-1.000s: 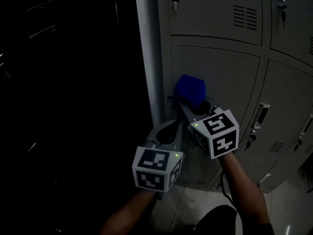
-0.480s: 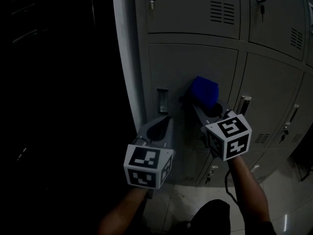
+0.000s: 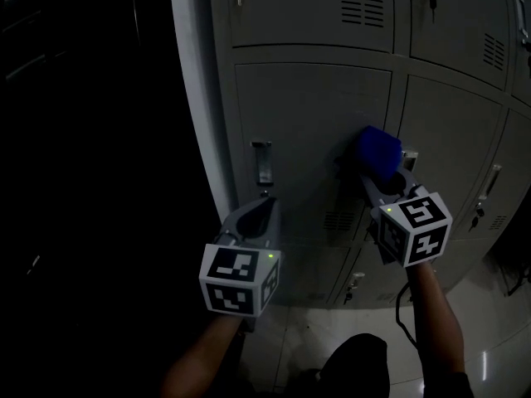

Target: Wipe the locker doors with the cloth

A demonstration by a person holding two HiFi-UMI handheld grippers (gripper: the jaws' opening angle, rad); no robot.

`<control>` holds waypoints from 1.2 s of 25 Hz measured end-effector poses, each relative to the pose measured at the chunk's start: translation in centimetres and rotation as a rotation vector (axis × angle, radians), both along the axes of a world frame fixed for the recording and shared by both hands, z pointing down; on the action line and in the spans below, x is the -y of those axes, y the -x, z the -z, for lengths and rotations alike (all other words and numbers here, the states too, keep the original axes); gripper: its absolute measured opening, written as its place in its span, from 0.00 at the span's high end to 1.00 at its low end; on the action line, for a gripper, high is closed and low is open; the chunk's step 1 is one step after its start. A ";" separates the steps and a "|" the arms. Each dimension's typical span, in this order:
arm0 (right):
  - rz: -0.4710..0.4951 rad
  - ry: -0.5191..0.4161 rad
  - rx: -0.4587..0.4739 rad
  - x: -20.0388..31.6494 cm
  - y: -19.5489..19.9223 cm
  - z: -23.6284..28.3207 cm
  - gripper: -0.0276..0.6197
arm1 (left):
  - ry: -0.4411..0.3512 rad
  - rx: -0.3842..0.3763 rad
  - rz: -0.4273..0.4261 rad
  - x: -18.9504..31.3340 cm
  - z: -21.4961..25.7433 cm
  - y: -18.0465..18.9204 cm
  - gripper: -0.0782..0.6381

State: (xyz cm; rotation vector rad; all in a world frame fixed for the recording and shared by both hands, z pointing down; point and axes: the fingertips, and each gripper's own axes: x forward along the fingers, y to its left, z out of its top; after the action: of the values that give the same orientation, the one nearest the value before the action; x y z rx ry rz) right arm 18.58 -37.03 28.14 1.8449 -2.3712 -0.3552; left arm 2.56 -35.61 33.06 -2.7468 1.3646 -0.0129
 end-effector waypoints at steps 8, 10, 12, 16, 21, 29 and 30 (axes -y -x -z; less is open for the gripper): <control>0.049 -0.047 0.012 -1.2 3.3 0.4 0.85 | 0.012 -0.002 0.040 0.1 -1.3 1.4 0.88; 0.126 -0.043 0.028 -1.1 6.5 -0.1 0.85 | 0.016 0.002 0.056 0.1 -1.5 2.1 0.88; 0.188 -0.027 0.044 -0.4 9.4 -1.1 0.85 | 0.021 0.004 0.066 -0.1 -1.9 2.6 0.88; 0.262 -0.010 0.011 1.4 14.7 -3.1 0.85 | 0.014 0.014 0.080 -0.6 -2.1 3.3 0.88; 0.343 0.028 -0.011 2.8 18.9 -4.9 0.85 | 0.001 0.035 0.087 -1.2 -2.0 3.9 0.88; 0.333 0.062 -0.002 4.0 18.5 -6.4 0.85 | 0.008 0.030 0.079 -0.7 -2.4 3.7 0.88; 0.326 0.060 0.003 4.0 18.2 -6.3 0.85 | 0.007 0.027 0.076 -0.6 -2.4 3.6 0.88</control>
State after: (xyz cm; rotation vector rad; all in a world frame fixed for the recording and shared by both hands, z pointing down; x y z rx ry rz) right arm 0.43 -41.00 34.47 1.4326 -2.6530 -0.3055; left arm -1.04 -35.00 35.48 -2.6884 1.4642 -0.0594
